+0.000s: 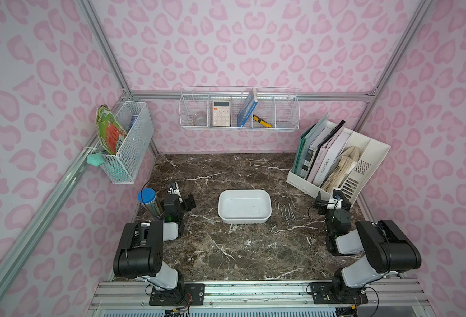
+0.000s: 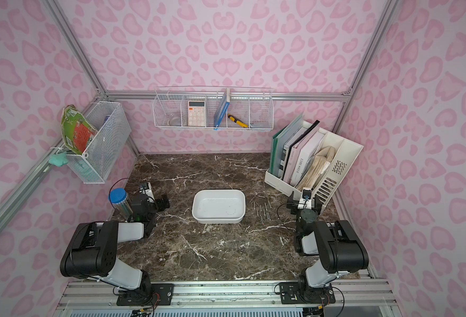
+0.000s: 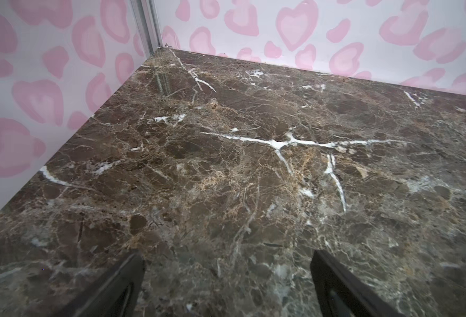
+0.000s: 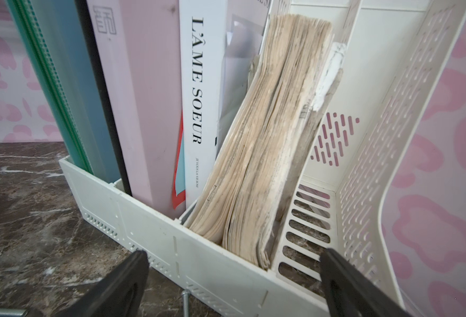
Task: Take out the screws from the storage box
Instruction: Reset both arms
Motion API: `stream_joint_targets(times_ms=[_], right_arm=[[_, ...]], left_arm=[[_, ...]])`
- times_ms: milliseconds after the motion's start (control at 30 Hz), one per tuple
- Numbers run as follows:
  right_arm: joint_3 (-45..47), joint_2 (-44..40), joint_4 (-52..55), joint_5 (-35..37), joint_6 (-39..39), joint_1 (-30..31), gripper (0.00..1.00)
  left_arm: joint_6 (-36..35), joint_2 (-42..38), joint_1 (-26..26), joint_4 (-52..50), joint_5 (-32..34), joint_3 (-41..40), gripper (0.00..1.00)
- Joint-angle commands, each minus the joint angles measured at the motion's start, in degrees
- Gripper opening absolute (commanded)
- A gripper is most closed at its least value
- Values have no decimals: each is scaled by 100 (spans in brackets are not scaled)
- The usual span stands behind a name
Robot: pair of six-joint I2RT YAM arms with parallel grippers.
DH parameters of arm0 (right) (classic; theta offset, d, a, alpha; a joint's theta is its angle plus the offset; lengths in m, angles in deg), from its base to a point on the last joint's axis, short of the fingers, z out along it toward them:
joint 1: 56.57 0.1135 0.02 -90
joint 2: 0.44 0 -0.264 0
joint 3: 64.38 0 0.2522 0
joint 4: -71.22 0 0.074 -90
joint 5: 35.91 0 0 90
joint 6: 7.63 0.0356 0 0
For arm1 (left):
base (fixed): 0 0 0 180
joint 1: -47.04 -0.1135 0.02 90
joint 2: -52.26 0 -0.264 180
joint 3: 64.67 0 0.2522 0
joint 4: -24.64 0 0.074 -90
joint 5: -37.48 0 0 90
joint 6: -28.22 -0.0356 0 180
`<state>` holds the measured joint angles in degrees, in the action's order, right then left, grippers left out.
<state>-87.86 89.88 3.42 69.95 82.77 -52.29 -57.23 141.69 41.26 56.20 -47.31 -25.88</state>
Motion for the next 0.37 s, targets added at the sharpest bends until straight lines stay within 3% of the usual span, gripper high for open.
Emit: stream_joint_targets(times_ms=[0,333], right_arm=[[-22,-7,-75,-6,83,7,100],[-59,-22,17,-127,109,-53,100]], left_arm=[[44,-28,-4,38,-20,10,99],[46,-24,-10,38,-27,10,99]])
